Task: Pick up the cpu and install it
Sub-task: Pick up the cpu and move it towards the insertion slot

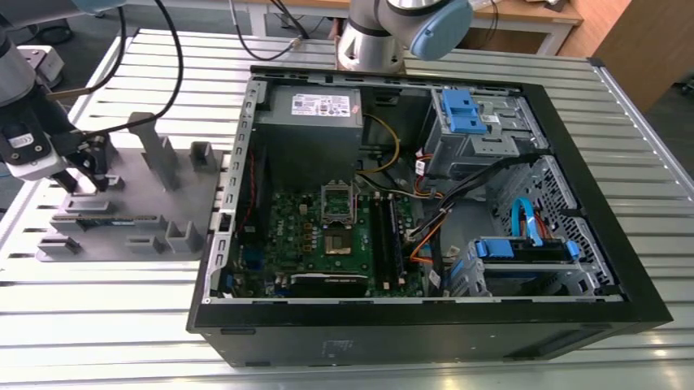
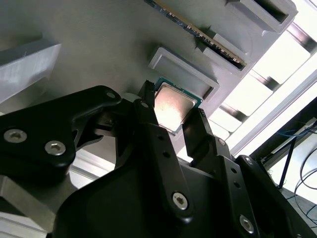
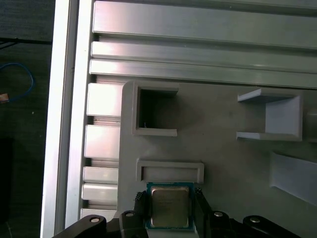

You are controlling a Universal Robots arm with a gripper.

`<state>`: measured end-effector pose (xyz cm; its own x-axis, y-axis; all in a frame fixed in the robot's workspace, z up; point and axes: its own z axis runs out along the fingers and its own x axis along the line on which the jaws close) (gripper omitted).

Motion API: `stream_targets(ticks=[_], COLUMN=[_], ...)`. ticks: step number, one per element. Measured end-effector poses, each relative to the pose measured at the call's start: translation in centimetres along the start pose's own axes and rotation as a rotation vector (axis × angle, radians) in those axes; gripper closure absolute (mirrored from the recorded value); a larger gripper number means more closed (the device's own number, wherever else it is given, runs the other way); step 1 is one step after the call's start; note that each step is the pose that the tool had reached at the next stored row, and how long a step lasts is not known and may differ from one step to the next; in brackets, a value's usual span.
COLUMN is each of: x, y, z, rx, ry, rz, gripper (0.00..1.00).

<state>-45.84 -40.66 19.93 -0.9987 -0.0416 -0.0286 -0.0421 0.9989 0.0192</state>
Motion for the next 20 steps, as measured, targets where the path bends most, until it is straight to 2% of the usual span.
stream_targets(ticks=[7, 14, 20], x=[-0.03, -0.07, -0.1], y=[0.02, 0.05, 0.06], z=[-0.95, -2.36, -3.0], rx=[-0.0003, -0.0003, -0.0003], ry=[-0.0007, -0.0015, -0.0017], rz=[0.0, 0.0, 0.0], gripper=[0.53, 0.53, 0.53])
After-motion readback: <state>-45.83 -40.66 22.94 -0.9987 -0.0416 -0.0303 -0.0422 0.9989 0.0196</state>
